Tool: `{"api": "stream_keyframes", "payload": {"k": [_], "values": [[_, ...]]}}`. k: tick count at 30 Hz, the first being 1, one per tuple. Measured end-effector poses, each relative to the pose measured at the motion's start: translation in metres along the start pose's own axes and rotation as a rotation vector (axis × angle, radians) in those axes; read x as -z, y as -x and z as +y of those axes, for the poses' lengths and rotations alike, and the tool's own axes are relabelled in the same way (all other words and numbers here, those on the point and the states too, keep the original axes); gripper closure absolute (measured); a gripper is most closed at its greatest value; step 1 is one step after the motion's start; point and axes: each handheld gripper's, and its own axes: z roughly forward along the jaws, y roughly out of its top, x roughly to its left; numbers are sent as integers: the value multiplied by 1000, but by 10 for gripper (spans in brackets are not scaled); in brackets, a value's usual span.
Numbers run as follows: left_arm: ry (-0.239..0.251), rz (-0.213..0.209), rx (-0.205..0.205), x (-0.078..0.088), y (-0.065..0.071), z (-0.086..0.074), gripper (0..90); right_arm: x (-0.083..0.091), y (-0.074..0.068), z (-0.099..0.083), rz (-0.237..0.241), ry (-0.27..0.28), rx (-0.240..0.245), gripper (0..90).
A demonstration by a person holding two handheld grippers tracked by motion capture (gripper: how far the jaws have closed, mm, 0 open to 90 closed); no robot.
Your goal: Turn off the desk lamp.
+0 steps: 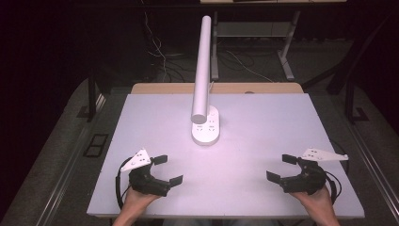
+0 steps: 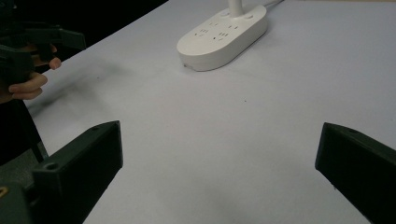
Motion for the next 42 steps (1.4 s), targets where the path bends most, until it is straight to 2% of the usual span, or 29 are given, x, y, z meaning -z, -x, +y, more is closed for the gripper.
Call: {"api": "stream_keyframes", "payload": {"k": [10, 30, 42], "values": [[0, 7, -9, 1, 0, 0, 0, -1, 0, -1, 10, -14, -15, 8], [9, 9, 1, 4, -1, 0, 0, -2, 0, -1, 9, -39, -24, 8], [17, 17, 11, 6, -2, -1, 0, -4, -2, 9, 14, -64, -19, 8]]}}
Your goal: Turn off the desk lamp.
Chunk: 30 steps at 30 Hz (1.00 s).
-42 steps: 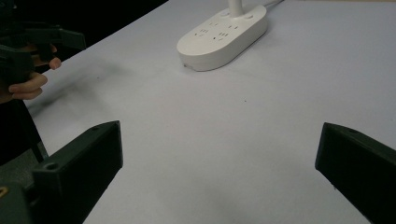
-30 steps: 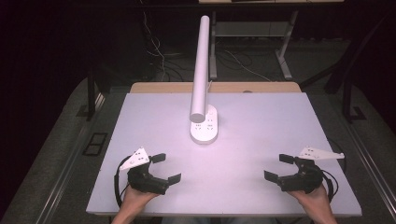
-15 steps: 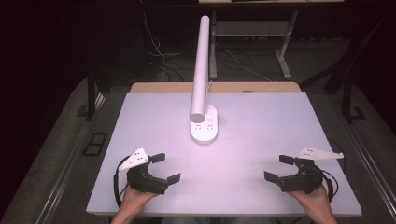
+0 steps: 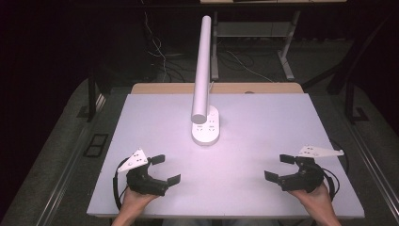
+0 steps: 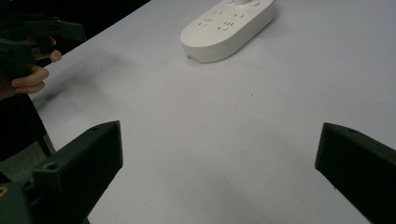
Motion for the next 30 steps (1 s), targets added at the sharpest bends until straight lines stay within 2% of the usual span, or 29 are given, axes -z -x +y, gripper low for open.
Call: {"api": "stream_keyframes", "payload": {"k": [7, 10, 17, 30], "values": [[2, 2, 4, 1, 0, -1, 0, -3, -2, 12, 10, -17, 13, 8], [1, 2, 2, 1, 0, -1, 0, -7, -2, 18, 14, -28, 37, 8], [-7, 2, -4, 0, 0, 0, 0, -16, 0, 29, 28, -48, 40, 8], [-13, 2, -9, 0, 0, 0, 0, -29, -5, 56, 41, -54, 83, 8]]}}
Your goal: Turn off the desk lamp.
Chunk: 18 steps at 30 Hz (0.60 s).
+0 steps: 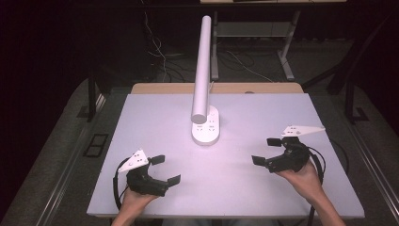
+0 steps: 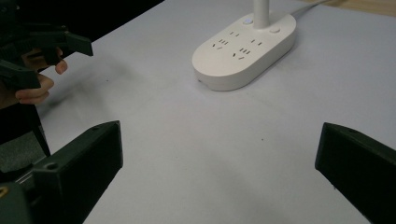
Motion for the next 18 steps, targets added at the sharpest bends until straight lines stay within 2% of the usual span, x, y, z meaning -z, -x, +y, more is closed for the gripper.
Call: {"api": "stream_keyframes", "payload": {"k": [18], "values": [[4, 0, 4, 0, -1, 0, 0, -22, 3, 38, 0, -23, 44, 9]]}}
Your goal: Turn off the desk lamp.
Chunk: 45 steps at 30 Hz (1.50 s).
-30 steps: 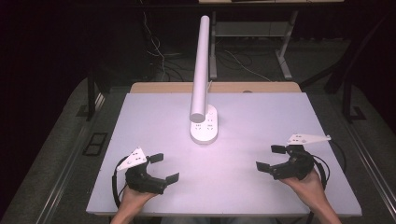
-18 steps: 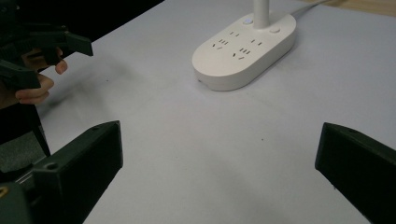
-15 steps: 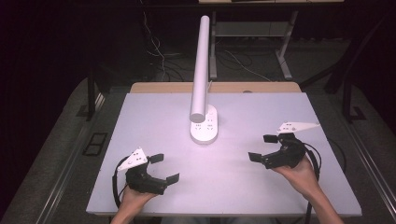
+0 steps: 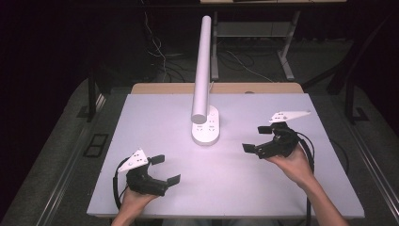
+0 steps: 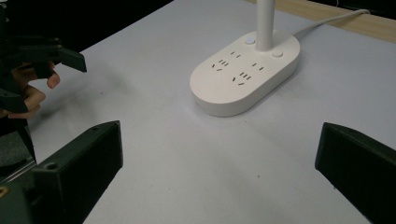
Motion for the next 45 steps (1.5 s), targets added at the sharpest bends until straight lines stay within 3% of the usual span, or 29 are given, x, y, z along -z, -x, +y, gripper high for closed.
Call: {"api": "stream_keyframes", "payload": {"k": [9, 20, 28, 40, 45], "values": [[-3, 1, -2, 0, -1, 0, 0, -10, -2, 19, 13, 0, 12, 8], [3, 2, 4, 1, -1, 0, 0, -35, 2, 41, 18, -17, 28, 9], [2, 4, 2, 1, -2, 0, 0, -54, 12, 50, 0, -40, 11, 9], [6, 6, 2, 3, -3, 0, 0, -74, 32, 61, 28, -24, -26, 9], [5, 5, 2, 3, -4, 0, 0, -84, 39, 66, 27, -53, -27, 9]]}}
